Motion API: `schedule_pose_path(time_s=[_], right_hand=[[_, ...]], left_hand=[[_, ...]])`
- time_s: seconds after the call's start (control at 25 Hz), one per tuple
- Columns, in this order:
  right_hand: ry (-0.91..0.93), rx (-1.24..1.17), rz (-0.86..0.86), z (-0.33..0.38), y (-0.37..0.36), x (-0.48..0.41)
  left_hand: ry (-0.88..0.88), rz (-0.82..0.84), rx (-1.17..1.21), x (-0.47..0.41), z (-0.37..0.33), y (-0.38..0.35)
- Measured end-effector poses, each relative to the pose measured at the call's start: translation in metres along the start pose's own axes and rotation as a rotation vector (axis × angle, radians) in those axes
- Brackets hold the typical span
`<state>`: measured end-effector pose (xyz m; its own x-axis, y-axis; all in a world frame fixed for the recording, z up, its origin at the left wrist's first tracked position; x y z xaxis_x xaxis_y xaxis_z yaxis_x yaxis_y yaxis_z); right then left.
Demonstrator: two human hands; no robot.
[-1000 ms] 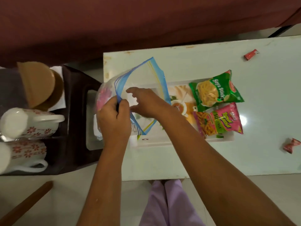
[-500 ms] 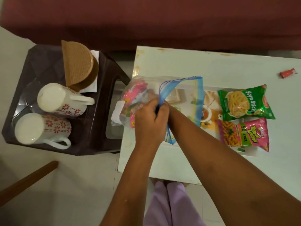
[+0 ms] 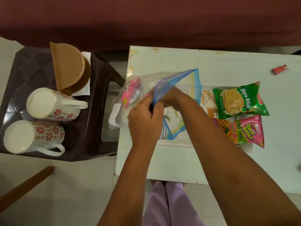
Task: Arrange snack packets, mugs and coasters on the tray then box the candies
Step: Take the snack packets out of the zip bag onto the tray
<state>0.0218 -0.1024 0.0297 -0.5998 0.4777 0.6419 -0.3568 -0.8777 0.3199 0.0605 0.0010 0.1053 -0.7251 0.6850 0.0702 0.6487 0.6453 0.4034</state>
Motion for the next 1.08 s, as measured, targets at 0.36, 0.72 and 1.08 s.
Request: schedule_pose_path(time_s=[0.36, 0.72, 1.08], right_hand=[[0.248, -0.497, -0.337, -0.039, 0.128, 0.087], [-0.326, -1.664, -0.678, -0.197, 0.087, 0.114], [-0.046, -0.681, -0.511, -0.170, 0.110, 0.084]], left_hand=[[0.044, -0.135, -0.161, -0.003, -0.011, 0.000], [0.089, -0.216, -0.078, -0.009, -0.004, -0.001], [0.117, -0.172, 0.005, -0.006, -0.009, -0.011]])
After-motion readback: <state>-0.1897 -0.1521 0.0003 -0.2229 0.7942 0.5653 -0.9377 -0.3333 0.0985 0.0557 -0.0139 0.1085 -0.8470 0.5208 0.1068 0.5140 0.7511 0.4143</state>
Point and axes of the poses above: each hand's wrist, its own x-axis away from the middle knuckle, its own y-axis out of the back of the hand, z = x × y, the point moved 8 cm from there along -x, towards the middle knuckle, and after that the axes turned 5 degrees about x, right-handed, at the moved point
